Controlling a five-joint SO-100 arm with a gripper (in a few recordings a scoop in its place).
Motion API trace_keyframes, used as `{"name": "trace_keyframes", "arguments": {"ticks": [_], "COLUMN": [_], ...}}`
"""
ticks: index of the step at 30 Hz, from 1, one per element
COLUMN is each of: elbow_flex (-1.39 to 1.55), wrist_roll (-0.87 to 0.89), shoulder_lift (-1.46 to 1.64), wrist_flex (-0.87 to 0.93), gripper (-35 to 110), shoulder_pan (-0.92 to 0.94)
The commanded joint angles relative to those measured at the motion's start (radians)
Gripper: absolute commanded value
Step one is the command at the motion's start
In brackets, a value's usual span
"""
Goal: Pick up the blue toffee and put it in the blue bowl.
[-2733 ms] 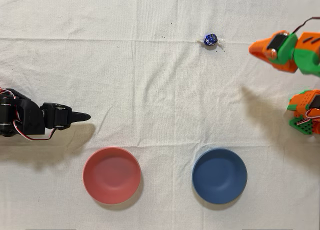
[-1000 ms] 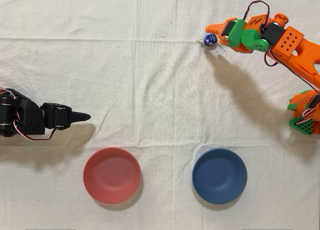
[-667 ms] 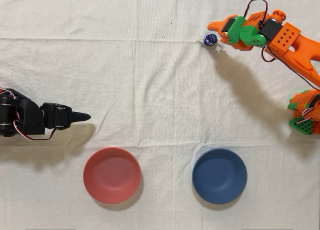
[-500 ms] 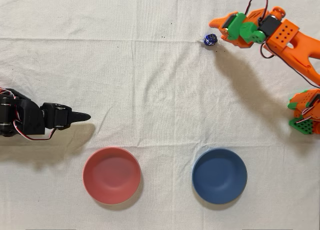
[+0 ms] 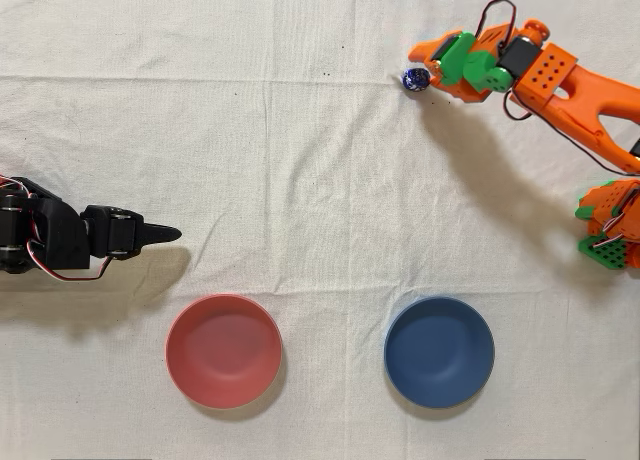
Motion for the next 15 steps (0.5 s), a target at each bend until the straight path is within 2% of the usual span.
{"name": "trace_keyframes", "arguments": {"ticks": [1,15], "elbow_flex": [-0.043,-0.008], "wrist_roll": [0.000,0.031], "shoulder_lift": [0.031,0.014], "wrist_flex": [-0.017,-0.044], "gripper": [30,31], "shoulder_pan": [0.002,-0.041]}}
